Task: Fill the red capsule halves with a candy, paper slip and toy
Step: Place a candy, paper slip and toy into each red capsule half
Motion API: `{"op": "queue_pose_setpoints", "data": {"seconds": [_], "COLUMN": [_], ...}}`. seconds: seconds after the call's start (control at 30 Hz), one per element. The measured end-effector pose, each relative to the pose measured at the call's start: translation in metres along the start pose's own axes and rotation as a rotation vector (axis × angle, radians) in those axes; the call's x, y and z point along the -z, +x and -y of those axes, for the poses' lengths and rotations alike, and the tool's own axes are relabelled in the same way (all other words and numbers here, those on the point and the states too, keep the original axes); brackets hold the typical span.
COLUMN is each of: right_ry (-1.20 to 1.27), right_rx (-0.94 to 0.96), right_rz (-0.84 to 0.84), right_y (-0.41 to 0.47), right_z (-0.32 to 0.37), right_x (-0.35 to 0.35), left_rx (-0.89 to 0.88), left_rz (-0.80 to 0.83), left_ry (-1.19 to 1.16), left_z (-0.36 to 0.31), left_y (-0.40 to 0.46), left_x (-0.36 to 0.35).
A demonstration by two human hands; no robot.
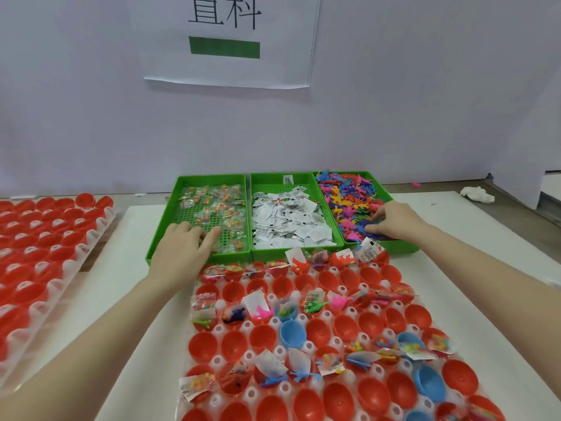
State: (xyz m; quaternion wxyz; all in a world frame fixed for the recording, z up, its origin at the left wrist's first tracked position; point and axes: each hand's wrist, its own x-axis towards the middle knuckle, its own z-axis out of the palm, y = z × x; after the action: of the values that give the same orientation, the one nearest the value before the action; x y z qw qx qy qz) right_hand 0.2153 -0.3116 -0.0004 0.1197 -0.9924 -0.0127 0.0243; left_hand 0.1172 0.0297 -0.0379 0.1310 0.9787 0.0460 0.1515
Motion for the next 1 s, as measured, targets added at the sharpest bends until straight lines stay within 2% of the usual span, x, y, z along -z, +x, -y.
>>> {"op": "queue_pose_setpoints", "data": {"seconds": [0.07,0.17,0.23,0.3,0.4,0.47,0.57,0.77,1.0], "right_ry": [0.051,0.126,0.154,0.127,0.06,0.071,0.247,0.445,0.405], "right_rx": [0.007,-0.002,-0.015,-0.041,-0.059,-0.053,-0.031,-0.021,0.007], "right_rz": [-0.096,-0.233,-0.293,-0.328,-0.309,-0.262,-0.25,-0.339,-0.282], "right_y": [-0.002,-0.004,-0.005,-0.005,-0.004,-0.003,-0.004,-0.006,-0.01], "right_z": [0.0,-0.002,-0.001,0.0,0.001,0.002,0.004,0.004,0.004], "right_x": [-0.002,-0.003,-0.003,-0.001,0.0,-0.001,-0.004,-0.005,-0.003], "left_rx": [0.01,0.091,0.154,0.223,0.31,0.321,0.297,0.287,0.168], "left_rz": [-0.004,-0.027,0.0,-0.048,-0.136,-0.162,-0.168,-0.151,-0.149], "left_ry": [0.049,-0.09,-0.177,-0.31,-0.524,-0.574,-0.565,-0.539,-0.516], "left_z": [0.002,0.0,-0.002,-0.001,0.006,0.008,0.007,0.01,0.011], "left_y": [0.001,0.001,0.003,0.006,0.006,0.005,0.004,0.005,0.0], "left_x": [-0.002,0.002,0.007,0.01,0.013,0.014,0.014,0.012,0.016]}}
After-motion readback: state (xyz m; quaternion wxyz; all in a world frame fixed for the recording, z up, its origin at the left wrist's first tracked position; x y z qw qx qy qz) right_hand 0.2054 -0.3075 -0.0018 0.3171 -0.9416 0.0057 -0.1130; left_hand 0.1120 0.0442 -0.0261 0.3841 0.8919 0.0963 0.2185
